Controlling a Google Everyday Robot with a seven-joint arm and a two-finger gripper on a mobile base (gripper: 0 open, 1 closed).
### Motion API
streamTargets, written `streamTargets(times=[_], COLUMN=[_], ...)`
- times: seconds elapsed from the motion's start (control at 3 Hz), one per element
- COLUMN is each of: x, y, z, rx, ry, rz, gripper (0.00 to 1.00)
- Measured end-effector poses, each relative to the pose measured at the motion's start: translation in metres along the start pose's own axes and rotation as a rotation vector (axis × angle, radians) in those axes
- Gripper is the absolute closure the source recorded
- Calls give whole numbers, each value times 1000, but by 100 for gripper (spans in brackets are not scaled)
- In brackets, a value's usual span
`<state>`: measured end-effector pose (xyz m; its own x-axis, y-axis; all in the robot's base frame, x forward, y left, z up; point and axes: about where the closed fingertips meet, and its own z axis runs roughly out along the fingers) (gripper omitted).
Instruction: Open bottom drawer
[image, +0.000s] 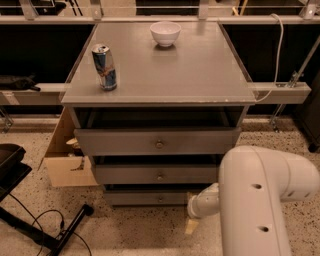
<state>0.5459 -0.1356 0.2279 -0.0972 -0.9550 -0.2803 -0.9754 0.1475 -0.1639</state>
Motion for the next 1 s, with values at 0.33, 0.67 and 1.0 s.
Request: streamTargets(times=[0.33, 0.67, 1.0], x=[-4, -5, -6], y=[-16, -34, -51], z=[23, 43, 59], rx=[6, 15, 31], ry=[21, 57, 84], rz=[5, 2, 13], gripper=[0, 0, 0])
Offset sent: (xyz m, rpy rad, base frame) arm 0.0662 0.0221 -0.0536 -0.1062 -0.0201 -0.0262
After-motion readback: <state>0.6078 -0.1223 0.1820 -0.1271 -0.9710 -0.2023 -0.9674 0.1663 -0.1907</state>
